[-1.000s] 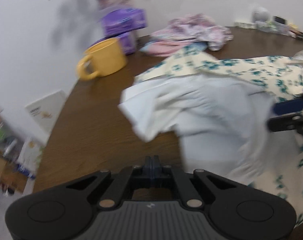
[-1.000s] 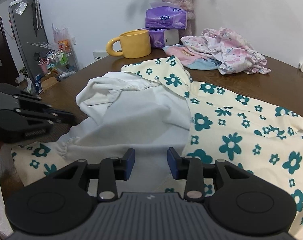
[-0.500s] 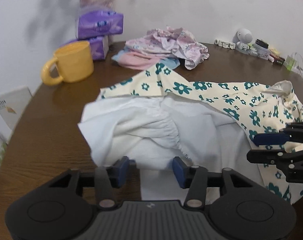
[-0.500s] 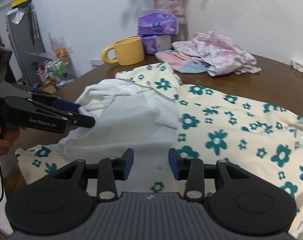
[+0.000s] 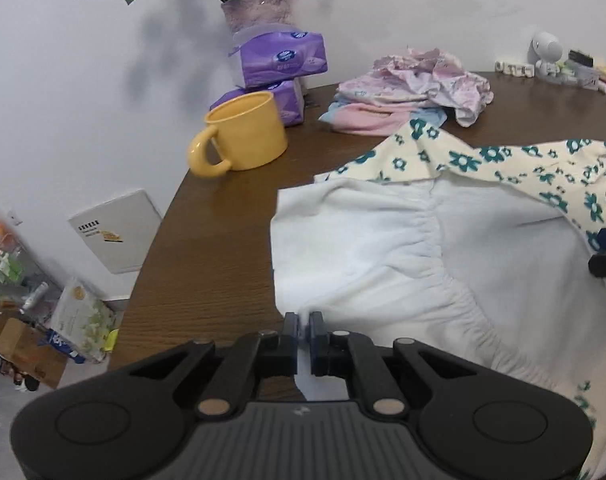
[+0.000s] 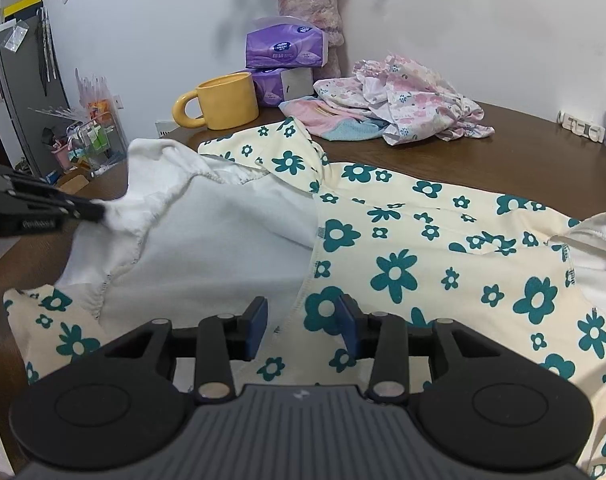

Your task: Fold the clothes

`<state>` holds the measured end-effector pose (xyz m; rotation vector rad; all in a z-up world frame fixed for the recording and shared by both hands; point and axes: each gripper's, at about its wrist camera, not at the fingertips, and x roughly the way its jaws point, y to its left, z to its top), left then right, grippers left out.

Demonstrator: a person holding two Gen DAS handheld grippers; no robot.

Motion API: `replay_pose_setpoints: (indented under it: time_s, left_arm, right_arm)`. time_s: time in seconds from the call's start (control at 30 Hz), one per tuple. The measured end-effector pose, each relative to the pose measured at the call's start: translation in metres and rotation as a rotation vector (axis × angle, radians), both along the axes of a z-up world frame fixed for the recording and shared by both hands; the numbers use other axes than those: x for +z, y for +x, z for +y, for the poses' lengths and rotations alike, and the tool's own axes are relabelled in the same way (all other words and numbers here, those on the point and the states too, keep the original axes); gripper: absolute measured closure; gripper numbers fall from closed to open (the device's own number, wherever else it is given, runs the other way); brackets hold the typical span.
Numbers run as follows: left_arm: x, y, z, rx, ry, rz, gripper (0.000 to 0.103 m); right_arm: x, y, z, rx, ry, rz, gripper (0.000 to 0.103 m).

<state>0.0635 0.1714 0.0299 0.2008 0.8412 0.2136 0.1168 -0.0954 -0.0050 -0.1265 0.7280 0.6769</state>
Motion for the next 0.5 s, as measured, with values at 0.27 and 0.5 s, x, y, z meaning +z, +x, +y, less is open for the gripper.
replay_pose_setpoints:
  time_s: [0.27,0.5]
  left_arm:
    - [0.006,-0.006,0.003,0.045,-0.067,-0.035,0.069]
    - [0.025,0.034,-0.001,0.019,-0.040,-0.156,0.029]
  right_arm:
    - [0.002,-0.001,-0.003,0.008,0.019,0.010,0.061]
    - [0.011,0.003,-0.017,-0.052,0.042,-0.008,0.061]
